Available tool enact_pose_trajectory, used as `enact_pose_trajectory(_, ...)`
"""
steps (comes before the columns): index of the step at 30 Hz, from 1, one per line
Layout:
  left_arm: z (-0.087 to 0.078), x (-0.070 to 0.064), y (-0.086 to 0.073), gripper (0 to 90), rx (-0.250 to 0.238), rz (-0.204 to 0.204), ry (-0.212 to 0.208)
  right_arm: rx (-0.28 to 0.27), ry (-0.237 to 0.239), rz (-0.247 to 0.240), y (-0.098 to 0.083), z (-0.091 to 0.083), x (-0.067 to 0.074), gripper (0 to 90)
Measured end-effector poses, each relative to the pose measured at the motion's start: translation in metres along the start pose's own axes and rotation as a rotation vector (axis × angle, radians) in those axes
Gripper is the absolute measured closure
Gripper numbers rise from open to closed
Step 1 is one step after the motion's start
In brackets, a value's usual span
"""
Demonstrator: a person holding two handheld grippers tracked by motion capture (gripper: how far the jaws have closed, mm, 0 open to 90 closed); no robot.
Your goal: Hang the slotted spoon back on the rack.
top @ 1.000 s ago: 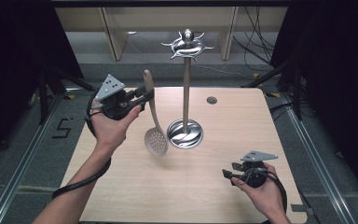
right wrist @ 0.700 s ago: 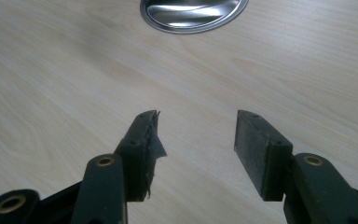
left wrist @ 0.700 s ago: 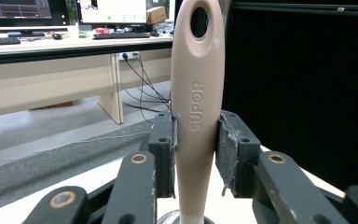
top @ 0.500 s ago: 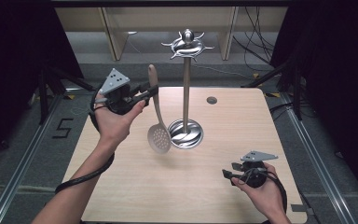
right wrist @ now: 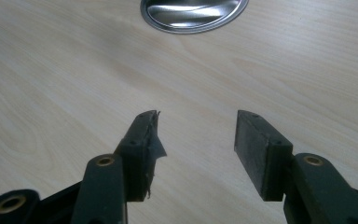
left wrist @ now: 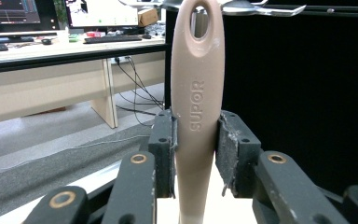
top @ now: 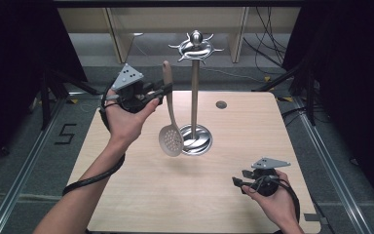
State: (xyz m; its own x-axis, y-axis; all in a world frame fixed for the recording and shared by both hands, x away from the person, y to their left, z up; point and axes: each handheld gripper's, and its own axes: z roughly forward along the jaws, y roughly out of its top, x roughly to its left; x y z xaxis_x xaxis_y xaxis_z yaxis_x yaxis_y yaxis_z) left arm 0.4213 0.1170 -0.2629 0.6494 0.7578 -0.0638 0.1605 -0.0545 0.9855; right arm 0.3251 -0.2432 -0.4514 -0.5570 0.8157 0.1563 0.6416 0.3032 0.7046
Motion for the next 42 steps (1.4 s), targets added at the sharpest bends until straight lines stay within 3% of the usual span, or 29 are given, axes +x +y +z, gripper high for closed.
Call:
enact_pose_trajectory(17, 0.011, -0.006, 0.008, 68.1, 0.022, 0.012, -0.018, -0.004, -0.008, -0.009, 0.0, 0.0, 0.0, 49.9)
enact_pose_trajectory(32, 0.02, -0.008, 0.011, 68.0, 0.032, -0.006, -0.026, -0.003, -0.002, -0.008, 0.0, 0.0, -0.001, 49.9)
enact_pose_trajectory(34, 0.022, -0.008, 0.012, 68.1, 0.037, -0.012, -0.026, -0.009, 0.003, -0.03, 0.0, 0.001, -0.002, 49.9)
enact_pose_trajectory(38, 0.025, -0.007, 0.011, 68.0, 0.042, -0.015, -0.027, 0.0, -0.008, -0.013, 0.0, 0.0, 0.0, 49.9)
enact_pose_trajectory(39, 0.026, -0.007, 0.011, 68.0, 0.047, -0.017, -0.027, -0.016, -0.005, -0.031, 0.0, 0.001, -0.002, 49.9)
enact_pose_trajectory(42, 0.029, -0.006, 0.01, 68.0, 0.051, -0.019, -0.028, -0.001, -0.004, -0.001, 0.0, 0.0, 0.0, 49.9)
